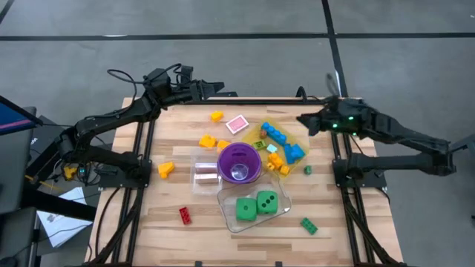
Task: Pick & Place Toys
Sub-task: Put the large yellow game piece into the yellow bin
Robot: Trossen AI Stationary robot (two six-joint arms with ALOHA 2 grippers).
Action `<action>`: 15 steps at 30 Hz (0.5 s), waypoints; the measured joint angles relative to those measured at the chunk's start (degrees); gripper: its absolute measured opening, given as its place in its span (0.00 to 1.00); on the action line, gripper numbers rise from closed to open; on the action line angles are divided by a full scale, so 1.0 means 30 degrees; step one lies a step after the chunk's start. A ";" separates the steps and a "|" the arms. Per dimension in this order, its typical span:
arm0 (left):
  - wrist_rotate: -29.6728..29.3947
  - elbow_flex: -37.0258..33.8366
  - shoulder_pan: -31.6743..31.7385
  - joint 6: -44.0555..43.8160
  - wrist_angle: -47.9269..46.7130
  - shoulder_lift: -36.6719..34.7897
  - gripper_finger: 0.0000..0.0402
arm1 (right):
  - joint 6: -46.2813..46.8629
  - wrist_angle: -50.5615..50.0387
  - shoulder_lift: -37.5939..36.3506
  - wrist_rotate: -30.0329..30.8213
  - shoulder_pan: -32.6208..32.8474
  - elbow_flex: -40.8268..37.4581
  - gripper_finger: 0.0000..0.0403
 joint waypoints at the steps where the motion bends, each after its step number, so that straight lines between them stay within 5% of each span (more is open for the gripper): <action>1: -0.0147 0.0000 0.0026 0.0033 0.0000 0.0000 0.60 | -0.0088 0.0225 -0.0334 0.0000 -0.0176 0.0000 0.42; 8: -0.1309 0.0000 0.0034 0.0415 0.0010 -0.0003 0.60 | -0.0508 0.1061 -0.1523 -0.0058 -0.1157 0.0000 0.42; 15: -0.0936 0.0000 0.0197 0.5491 -0.2812 -0.2189 0.71 | -0.0481 0.0953 -0.2403 -0.0076 -0.1357 0.0000 0.51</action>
